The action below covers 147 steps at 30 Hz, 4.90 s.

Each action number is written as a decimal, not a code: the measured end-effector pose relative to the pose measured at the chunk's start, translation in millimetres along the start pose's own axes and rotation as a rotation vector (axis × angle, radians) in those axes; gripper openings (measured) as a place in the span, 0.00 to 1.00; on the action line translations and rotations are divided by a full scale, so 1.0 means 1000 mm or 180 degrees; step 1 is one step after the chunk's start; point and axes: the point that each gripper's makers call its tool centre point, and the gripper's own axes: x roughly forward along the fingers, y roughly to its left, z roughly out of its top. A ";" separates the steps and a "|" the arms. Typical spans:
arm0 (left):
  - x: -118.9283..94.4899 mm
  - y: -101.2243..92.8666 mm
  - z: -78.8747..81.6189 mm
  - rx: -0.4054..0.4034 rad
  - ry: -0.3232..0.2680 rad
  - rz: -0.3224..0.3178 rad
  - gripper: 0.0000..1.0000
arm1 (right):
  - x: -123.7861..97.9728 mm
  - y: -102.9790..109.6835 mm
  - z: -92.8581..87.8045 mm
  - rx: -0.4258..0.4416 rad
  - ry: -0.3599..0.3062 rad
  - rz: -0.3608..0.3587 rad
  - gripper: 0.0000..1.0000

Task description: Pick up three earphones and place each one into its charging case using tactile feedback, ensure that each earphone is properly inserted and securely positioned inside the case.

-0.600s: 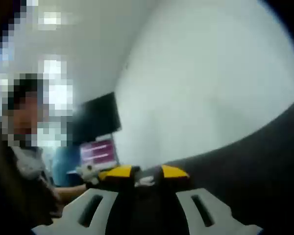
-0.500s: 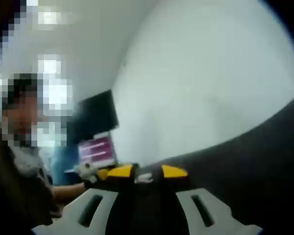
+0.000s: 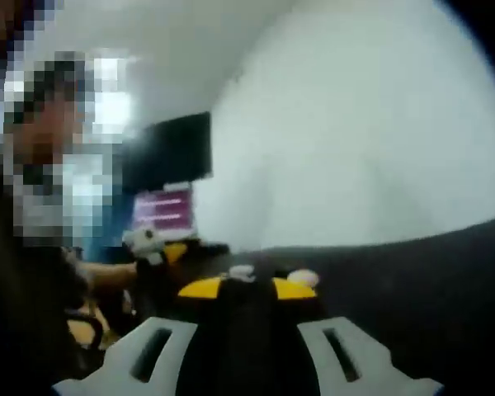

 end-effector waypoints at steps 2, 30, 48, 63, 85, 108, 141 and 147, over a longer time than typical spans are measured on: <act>0.000 0.004 -0.001 -0.0067 -0.0003 0.0012 0.25 | 0.001 -0.002 -0.005 0.0152 0.0079 0.0011 0.24; -0.025 0.067 0.025 -0.0681 -0.0635 0.0793 0.25 | 0.001 -0.037 0.010 0.0686 -0.0110 -0.0370 0.24; -0.024 0.072 0.015 -0.0478 -0.0412 0.1006 0.23 | 0.146 -0.096 -0.020 0.0196 0.0961 -0.0178 0.28; -0.014 0.058 0.005 -0.0161 -0.0146 0.0883 0.22 | 0.174 -0.101 -0.090 -0.0522 0.1487 -0.0212 0.53; -0.011 0.057 -0.007 -0.0041 0.0102 0.0849 0.23 | 0.155 -0.087 -0.094 -0.0304 0.1762 -0.0094 0.38; -0.002 0.046 -0.017 0.0157 0.0288 0.0705 0.23 | 0.016 -0.060 -0.079 -0.0277 0.2287 -0.0980 0.38; -0.001 0.044 -0.024 0.0203 0.0406 0.0667 0.23 | 0.048 -0.061 -0.077 0.0411 0.1809 0.0243 0.46; -0.001 0.044 -0.024 0.0216 0.0411 0.0668 0.23 | 0.049 -0.063 -0.083 -0.0463 0.1927 0.0127 0.36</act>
